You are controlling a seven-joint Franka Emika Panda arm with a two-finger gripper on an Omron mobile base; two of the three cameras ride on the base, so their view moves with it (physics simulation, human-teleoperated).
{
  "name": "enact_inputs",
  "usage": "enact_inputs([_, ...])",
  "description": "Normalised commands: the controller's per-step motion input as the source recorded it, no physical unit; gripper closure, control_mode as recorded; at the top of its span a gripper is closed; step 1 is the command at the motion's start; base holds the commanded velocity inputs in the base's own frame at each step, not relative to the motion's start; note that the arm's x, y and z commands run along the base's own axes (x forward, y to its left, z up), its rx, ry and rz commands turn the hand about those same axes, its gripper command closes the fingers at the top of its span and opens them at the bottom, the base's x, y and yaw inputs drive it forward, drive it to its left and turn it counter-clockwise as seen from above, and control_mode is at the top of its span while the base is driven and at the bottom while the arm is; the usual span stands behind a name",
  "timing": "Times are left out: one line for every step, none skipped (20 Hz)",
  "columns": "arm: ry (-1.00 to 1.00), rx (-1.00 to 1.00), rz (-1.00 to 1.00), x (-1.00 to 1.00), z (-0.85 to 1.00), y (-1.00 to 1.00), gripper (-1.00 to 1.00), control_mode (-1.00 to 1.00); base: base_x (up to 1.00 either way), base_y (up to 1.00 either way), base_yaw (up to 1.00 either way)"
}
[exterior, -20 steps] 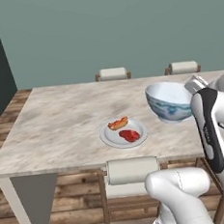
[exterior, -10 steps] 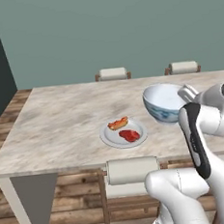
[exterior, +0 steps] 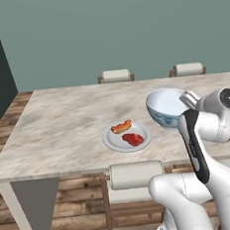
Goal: Take the smaller bowl and place it next to the appetizer plate on the dining counter , and place the larger bowl next to the plate with cooked food.
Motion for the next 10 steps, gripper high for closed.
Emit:
enact_inputs([0.02,-0.07,-0.01,0.11,-0.11,-0.10,1.00,-1.00,0.00,0.00,0.00])
enact_inputs([0.02,-0.07,-0.01,0.12,-0.14,-0.14,1.00,-1.00,0.00,0.00,0.00])
enact_inputs([0.01,-0.07,0.00,0.15,-0.16,-0.14,1.00,-1.00,0.00,0.00,0.00])
enact_inputs([0.00,-0.07,0.00,0.16,-0.16,-0.13,1.00,-1.00,0.00,0.00,0.00])
enact_inputs([0.00,-0.07,0.00,0.20,-0.19,-0.11,1.00,-1.00,0.00,0.00,0.00])
enact_inputs([0.00,-0.07,0.00,0.24,-0.21,-0.11,1.00,-1.00,0.00,0.00,0.00])
enact_inputs([0.00,-0.06,0.00,0.25,-0.21,-0.11,1.00,-1.00,0.00,0.00,0.00])
enact_inputs([0.00,-0.05,0.00,0.31,-0.21,-0.11,1.00,-1.00,0.00,0.00,0.00])
enact_inputs([0.00,-0.04,0.00,0.31,-0.21,-0.09,1.00,-1.00,0.00,0.00,0.00])
enact_inputs([0.00,-0.04,0.00,0.34,-0.25,-0.06,1.00,-1.00,0.00,0.00,0.00])
